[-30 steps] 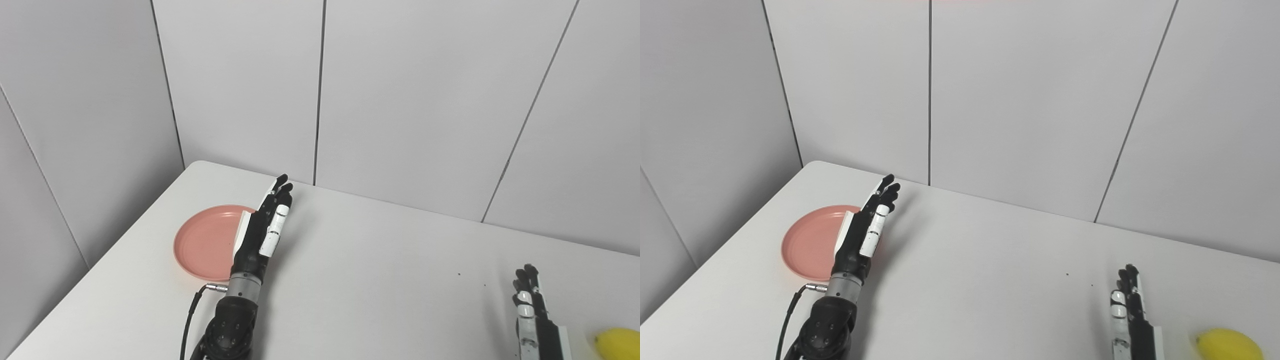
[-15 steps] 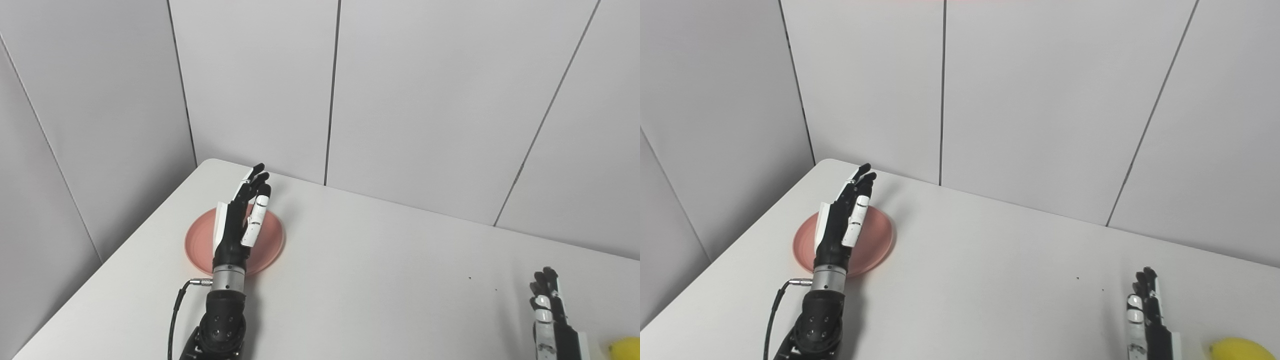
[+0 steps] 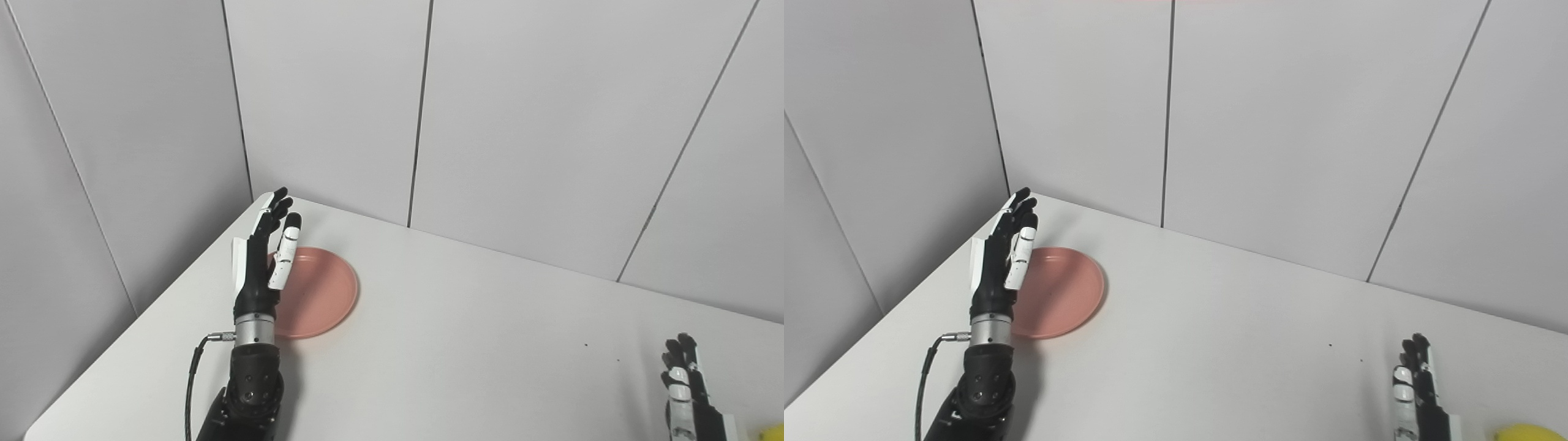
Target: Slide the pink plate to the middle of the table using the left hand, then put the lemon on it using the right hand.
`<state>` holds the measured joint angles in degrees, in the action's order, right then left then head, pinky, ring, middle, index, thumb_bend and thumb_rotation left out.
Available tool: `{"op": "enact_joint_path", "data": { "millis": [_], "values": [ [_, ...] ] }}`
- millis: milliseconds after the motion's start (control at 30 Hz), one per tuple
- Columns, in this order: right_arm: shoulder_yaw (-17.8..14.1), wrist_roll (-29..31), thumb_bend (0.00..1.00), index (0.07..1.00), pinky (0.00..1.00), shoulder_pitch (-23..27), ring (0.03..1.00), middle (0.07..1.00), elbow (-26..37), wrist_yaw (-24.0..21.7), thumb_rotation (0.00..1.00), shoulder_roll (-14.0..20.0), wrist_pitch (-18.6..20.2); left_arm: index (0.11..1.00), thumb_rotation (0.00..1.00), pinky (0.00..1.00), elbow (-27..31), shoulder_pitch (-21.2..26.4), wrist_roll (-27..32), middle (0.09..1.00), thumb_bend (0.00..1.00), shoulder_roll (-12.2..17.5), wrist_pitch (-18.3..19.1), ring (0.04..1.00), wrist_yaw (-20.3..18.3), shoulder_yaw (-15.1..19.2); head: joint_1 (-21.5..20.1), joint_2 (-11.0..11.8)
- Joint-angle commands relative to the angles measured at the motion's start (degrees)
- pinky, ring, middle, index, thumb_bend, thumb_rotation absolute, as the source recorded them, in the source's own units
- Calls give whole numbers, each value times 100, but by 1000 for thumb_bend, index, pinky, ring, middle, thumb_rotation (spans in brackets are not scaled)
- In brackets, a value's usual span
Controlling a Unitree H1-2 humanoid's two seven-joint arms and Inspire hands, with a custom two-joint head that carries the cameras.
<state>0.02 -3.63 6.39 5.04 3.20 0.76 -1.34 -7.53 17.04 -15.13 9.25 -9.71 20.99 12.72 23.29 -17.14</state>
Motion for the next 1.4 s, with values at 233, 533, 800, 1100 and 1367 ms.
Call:
{"op": "enact_joint_path", "data": {
  "millis": [233,533,800,1100,1367],
  "values": [
    [-69,129,348,984,1000,114,989,968,170,-115,1000,114,77,837,1000,907,171,29,181,851,624,201,266,863,28,289,117,19],
    [-79,187,339,984,1000,159,987,971,78,-131,1000,184,-28,860,1000,918,135,-110,391,858,637,337,433,869,-57,490,296,22],
    [-103,237,350,997,1000,200,998,983,-67,-165,1000,232,-188,864,1000,897,-3,-73,605,863,689,284,677,880,-115,539,434,36],
    [-118,255,369,1000,1000,186,1000,992,-36,-170,1000,242,-146,863,1000,908,-405,-6,947,865,653,260,494,875,-157,579,539,49],
    [-123,251,348,1000,1000,175,1000,998,-60,-160,1000,239,-217,864,1000,881,-739,49,1178,868,657,266,393,875,-241,498,535,38]
  ]
}}
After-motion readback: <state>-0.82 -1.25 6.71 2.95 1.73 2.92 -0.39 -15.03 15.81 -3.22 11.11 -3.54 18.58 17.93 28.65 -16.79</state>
